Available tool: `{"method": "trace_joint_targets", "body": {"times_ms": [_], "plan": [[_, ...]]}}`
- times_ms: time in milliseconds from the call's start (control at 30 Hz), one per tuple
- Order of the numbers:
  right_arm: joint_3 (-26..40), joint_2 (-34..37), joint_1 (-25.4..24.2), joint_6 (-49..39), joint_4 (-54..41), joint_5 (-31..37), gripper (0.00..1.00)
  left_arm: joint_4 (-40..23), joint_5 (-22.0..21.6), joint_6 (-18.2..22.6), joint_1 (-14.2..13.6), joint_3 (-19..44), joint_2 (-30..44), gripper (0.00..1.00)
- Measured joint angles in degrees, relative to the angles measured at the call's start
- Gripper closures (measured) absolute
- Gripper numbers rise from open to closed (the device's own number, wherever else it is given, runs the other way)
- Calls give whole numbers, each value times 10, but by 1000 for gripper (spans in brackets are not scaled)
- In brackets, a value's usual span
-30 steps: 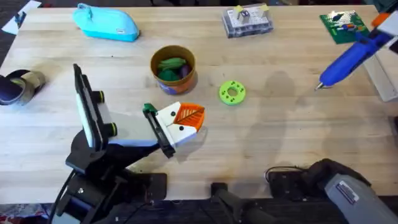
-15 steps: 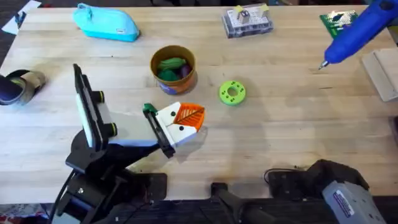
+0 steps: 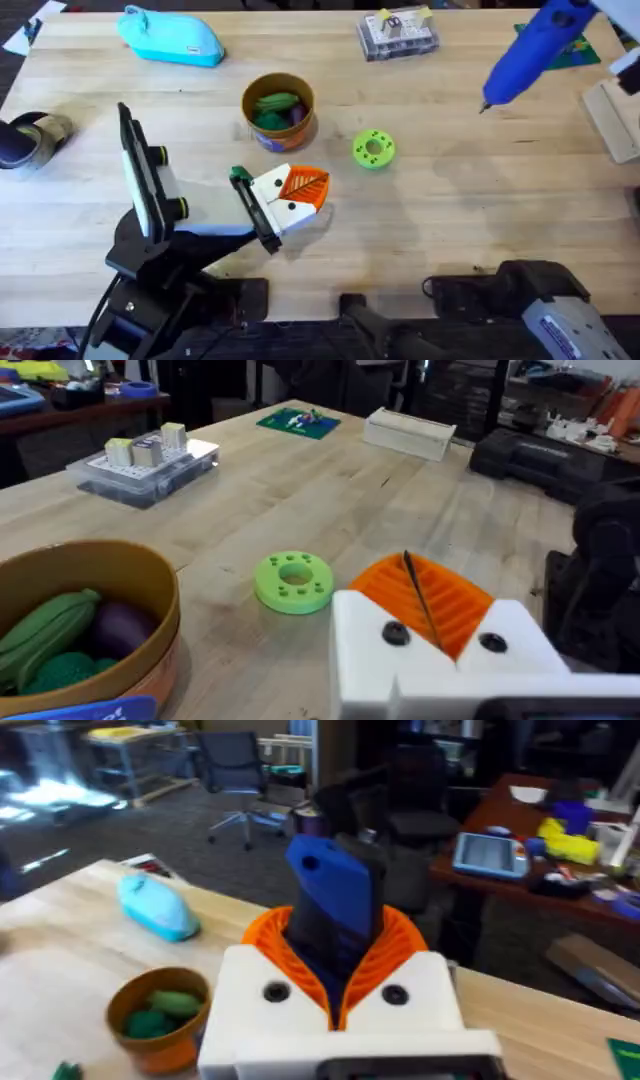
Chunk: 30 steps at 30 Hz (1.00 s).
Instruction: Pick up the gripper from the table and insert it into the empty holder that is missing its gripper. Then pick up a screw, insert it into the mounting hole, and use the screwdriver to tighten it. Finally, clean up the table by picking up the vegetable and placing it into the bucket.
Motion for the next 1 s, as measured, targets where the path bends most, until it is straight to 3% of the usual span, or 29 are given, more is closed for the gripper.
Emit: {"method": "trace_joint_targets", "body": {"times_ms": [233, 533, 733, 833, 1000], "plan": [[-5, 9, 44, -3, 2, -3, 976, 0, 0, 0, 0, 0, 0, 982], [-7, 13, 56, -17, 10, -26, 976, 0, 0, 0, 0, 0, 0, 982], [-5, 58, 58, -34, -127, 115, 976, 0, 0, 0, 0, 0, 0, 982], [-6, 126, 58, -41, -200, 189, 976, 0, 0, 0, 0, 0, 0, 982], [-7, 258, 58, -44, -221, 241, 976, 0, 0, 0, 0, 0, 0, 982]]}}
